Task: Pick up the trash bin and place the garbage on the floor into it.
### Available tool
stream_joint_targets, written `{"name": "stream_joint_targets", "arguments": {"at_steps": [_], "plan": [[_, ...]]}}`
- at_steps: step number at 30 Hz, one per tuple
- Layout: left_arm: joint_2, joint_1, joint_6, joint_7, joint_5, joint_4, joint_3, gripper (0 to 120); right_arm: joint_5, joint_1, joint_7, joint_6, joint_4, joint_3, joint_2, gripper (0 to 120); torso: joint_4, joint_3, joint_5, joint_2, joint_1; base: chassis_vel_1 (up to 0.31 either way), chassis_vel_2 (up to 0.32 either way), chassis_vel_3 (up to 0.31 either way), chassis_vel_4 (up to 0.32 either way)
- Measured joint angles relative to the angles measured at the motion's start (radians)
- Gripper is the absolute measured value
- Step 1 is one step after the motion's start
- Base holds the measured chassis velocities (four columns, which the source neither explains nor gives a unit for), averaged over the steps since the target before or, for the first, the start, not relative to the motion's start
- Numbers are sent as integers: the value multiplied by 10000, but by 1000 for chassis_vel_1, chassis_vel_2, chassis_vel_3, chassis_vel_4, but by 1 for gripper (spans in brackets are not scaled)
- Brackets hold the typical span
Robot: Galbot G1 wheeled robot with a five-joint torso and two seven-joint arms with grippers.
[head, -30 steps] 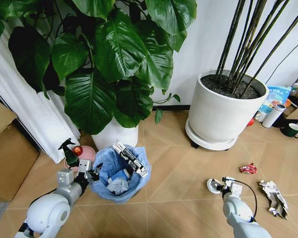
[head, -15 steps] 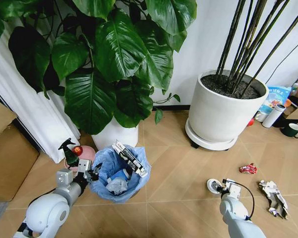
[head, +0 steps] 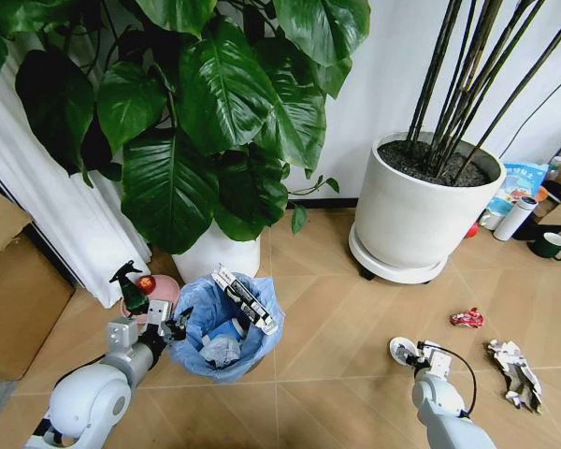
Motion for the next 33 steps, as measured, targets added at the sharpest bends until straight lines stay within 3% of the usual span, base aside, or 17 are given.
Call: {"name": "stream_joint_targets", "arguments": {"at_steps": [7,14,26,33], "plan": [[22,3,0,2,-11,-4,-2,0,-55,148,-4,0,-232,-13,71,98,0,0,0,0,0,0,0,0,0],[16,1,0,8,-11,-3,0,0,-65,250,-21,57,-465,25,103,86,1,-2,-5,1,0,0,0,0,0],[23,-62,0,10,-15,26,59,0,-122,244,-24,138,-534,28,122,38,-7,-1,-4,1,0,0,0,0,0],[53,-58,0,15,-35,27,24,0,-122,227,-25,138,-531,8,124,14,0,0,1,1,0,0,0,0,0]]}}
